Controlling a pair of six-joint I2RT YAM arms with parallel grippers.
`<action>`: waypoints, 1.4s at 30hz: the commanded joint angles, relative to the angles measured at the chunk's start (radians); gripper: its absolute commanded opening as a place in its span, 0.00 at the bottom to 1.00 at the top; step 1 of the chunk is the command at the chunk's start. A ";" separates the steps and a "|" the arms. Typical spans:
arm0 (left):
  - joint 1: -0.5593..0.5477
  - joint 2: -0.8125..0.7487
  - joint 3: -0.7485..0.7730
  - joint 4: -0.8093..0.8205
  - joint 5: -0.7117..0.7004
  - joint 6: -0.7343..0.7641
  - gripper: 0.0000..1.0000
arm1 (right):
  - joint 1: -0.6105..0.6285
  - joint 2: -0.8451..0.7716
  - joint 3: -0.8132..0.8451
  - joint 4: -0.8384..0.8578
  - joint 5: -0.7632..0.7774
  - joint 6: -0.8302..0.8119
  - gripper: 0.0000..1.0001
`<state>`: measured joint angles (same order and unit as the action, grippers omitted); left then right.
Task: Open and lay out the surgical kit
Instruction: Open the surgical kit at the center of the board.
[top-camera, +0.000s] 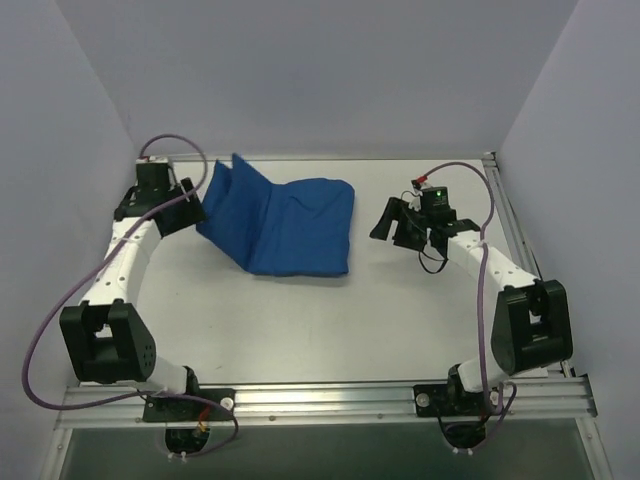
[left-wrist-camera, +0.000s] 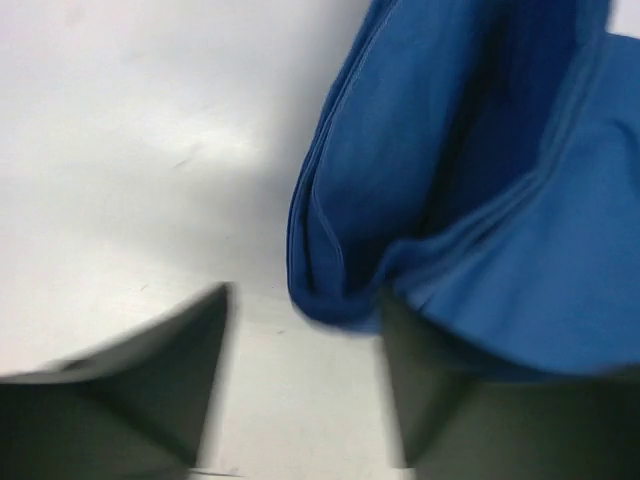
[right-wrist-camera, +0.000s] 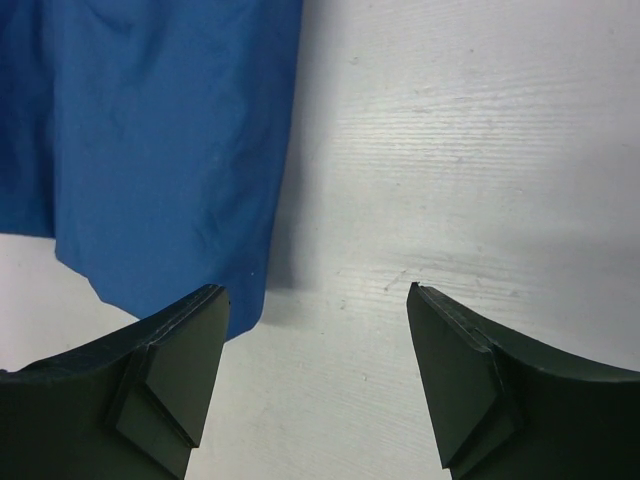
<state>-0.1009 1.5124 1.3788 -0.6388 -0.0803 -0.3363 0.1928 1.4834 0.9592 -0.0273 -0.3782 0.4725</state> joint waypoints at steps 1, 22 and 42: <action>0.270 -0.066 -0.145 0.037 0.195 -0.075 0.90 | 0.036 0.037 0.061 0.018 -0.002 -0.002 0.73; 0.112 -0.303 -0.518 0.332 0.379 -0.395 0.85 | 0.125 0.103 0.176 -0.029 0.047 -0.055 0.75; 0.000 -0.034 -0.661 0.682 0.511 -0.601 0.74 | 0.100 0.020 0.130 -0.049 0.075 -0.067 0.75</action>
<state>-0.0917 1.4673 0.7094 -0.0360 0.4248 -0.9112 0.3023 1.5490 1.1015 -0.0639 -0.3202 0.4171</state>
